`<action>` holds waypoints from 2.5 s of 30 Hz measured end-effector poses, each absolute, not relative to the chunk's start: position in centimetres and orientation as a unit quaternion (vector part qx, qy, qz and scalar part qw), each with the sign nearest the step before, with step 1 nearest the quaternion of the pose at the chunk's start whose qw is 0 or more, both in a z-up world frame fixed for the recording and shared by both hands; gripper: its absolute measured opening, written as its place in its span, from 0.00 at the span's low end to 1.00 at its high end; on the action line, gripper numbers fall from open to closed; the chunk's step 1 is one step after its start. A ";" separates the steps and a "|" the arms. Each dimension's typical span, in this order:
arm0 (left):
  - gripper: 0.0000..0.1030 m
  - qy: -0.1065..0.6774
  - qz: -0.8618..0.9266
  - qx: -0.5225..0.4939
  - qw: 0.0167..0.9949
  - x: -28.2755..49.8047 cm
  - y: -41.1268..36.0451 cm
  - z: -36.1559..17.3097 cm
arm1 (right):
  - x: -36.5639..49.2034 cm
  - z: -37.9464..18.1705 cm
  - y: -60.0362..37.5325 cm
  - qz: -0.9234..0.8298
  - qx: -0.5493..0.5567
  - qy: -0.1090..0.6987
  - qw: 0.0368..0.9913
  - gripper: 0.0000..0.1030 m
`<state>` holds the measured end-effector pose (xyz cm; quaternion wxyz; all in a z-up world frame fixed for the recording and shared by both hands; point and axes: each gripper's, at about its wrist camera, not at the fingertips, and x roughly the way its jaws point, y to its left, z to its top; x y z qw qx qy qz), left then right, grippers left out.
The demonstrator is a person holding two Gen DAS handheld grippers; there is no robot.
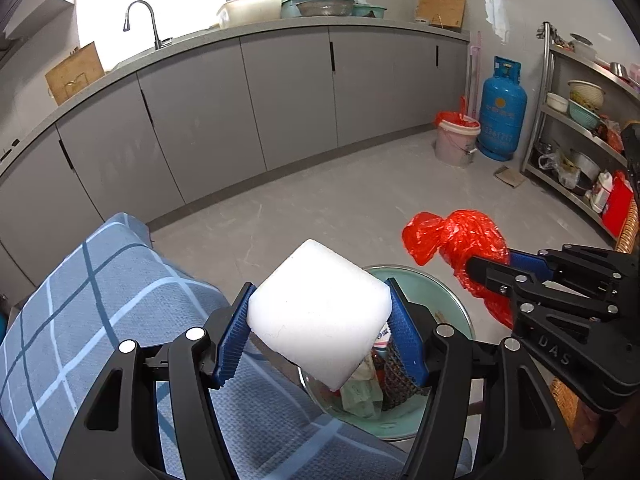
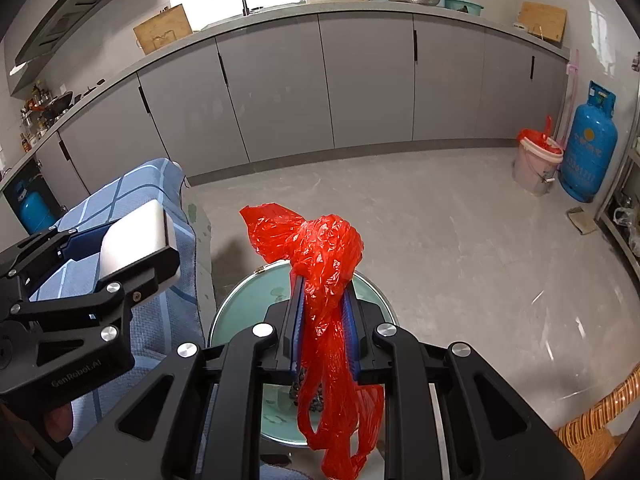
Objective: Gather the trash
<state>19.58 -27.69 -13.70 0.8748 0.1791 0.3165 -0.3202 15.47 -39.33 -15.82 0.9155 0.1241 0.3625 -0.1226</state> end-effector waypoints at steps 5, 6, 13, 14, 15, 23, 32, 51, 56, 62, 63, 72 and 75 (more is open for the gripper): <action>0.62 0.322 -0.328 0.176 0.870 19.5 -28.1 -14.0 | 15.7 -16.1 -39.4 -0.123 0.128 0.366 0.914 0.19; 0.62 0.324 -0.329 0.176 0.870 19.4 -28.1 -14.2 | 15.7 -16.2 -39.5 -0.124 0.129 0.366 0.913 0.19; 0.62 0.326 -0.333 0.182 0.866 19.5 -28.4 -14.8 | 16.0 -16.4 -39.7 -0.129 0.128 0.369 0.911 0.19; 0.62 0.326 -0.333 0.182 0.866 19.5 -28.4 -15.0 | 16.1 -16.5 -39.7 -0.129 0.128 0.370 0.911 0.19; 0.62 0.327 -0.333 0.183 0.865 19.6 -28.4 -15.1 | 16.1 -16.6 -39.7 -0.130 0.128 0.371 0.911 0.19; 0.71 0.331 -0.333 0.180 0.864 19.8 -28.4 -15.8 | 16.3 -16.9 -39.9 -0.124 0.140 0.367 0.911 0.23; 0.90 0.326 -0.325 0.180 0.869 19.5 -27.9 -15.5 | 15.3 -16.2 -40.3 -0.124 0.162 0.342 0.917 0.55; 0.96 0.297 -0.302 0.171 0.890 17.9 -24.8 -12.1 | 12.9 -12.8 -38.8 -0.121 0.149 0.312 0.930 0.59; 0.96 0.286 -0.301 0.162 0.895 17.3 -23.7 -10.9 | 12.0 -12.0 -38.3 -0.123 0.143 0.306 0.933 0.59; 0.96 0.276 -0.293 0.158 0.902 16.7 -22.6 -9.8 | 11.2 -11.4 -37.7 -0.121 0.140 0.301 0.935 0.60; 0.96 0.274 -0.291 0.156 0.903 16.5 -22.3 -9.6 | 11.1 -11.3 -37.5 -0.121 0.138 0.301 0.936 0.60; 0.96 0.264 -0.288 0.149 0.908 15.9 -21.1 -8.5 | 10.4 -10.4 -36.6 -0.118 0.130 0.297 0.938 0.60; 0.96 0.262 -0.288 0.148 0.909 15.7 -20.9 -8.3 | 10.2 -10.1 -36.3 -0.117 0.129 0.297 0.939 0.60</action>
